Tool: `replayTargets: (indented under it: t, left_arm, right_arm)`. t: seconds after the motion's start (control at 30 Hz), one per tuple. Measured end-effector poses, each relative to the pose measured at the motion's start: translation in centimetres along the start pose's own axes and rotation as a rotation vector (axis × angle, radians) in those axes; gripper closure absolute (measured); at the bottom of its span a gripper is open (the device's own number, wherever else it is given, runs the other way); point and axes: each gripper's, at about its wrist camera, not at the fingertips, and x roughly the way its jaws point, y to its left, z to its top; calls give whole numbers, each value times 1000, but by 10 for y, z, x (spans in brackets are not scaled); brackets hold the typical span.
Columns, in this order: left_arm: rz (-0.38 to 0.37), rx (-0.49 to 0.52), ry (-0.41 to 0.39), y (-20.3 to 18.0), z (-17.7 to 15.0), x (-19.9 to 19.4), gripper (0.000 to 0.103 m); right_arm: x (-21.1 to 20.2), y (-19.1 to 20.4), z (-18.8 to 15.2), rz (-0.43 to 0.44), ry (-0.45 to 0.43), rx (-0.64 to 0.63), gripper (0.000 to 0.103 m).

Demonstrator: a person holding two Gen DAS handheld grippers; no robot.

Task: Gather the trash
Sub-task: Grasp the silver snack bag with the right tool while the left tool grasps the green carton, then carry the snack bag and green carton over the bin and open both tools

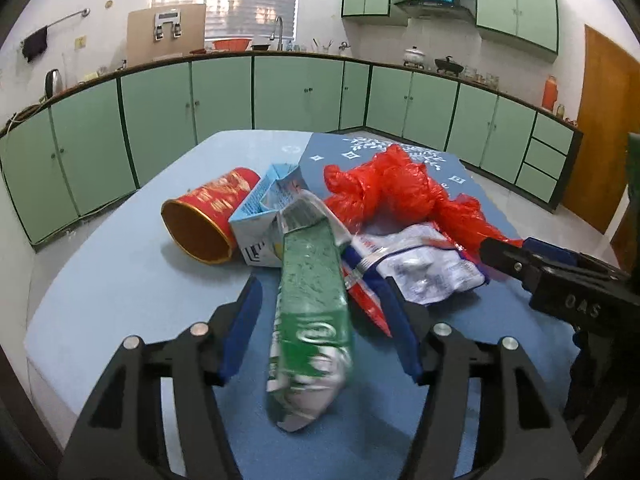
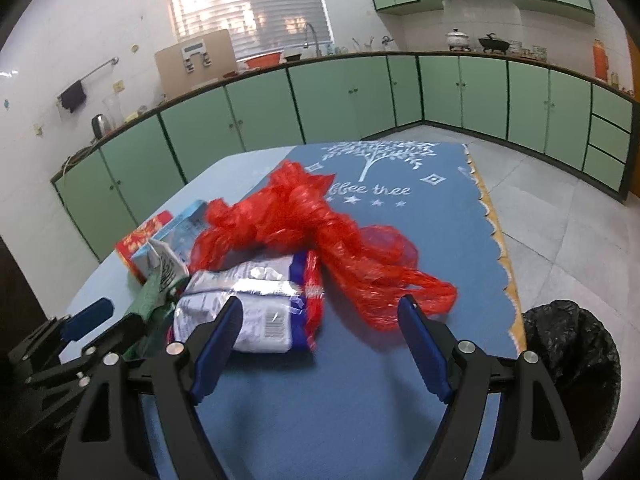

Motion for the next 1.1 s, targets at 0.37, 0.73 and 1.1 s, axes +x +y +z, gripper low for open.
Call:
replayTargets:
  t: [0.37,0.73,1.1]
  left_arm:
    - [14,-37,-45,16,-3,-18,68]
    - [34,-10,-89,18,-8,-29,68]
    - [30,-10,-83,16,-10,-24,68]
  right_arm:
    - [12,15,-7,76,62,-6,30]
    - [36,22,-14,95,141,-10,36]
    - [13,23,-17,143,87,-34,48]
